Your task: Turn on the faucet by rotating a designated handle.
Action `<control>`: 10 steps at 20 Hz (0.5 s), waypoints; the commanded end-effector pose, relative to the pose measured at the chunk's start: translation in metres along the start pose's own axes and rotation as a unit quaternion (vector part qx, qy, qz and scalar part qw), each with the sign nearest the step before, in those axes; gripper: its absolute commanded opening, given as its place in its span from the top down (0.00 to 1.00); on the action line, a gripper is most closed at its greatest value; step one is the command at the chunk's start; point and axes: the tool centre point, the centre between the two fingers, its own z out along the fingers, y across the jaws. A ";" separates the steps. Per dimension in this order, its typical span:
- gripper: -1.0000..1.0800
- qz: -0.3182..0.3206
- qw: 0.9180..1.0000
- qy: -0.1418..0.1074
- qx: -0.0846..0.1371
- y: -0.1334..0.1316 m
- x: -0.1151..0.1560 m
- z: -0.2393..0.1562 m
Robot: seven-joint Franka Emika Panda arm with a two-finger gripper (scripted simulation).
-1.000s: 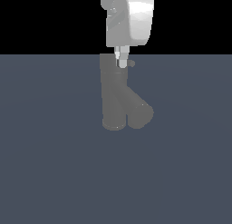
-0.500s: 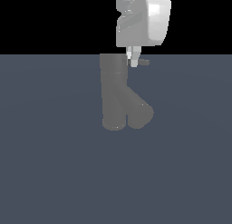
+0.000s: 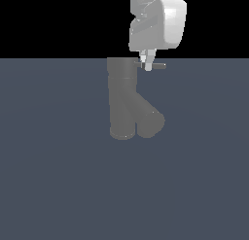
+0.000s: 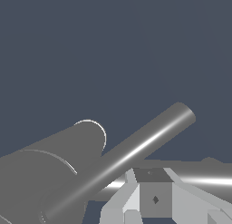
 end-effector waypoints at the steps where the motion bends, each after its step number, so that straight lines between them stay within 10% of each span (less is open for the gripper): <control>1: 1.00 0.007 1.000 0.002 0.005 -0.008 0.014 0.000; 10: 1.00 0.013 1.000 0.003 0.005 -0.023 0.038 0.000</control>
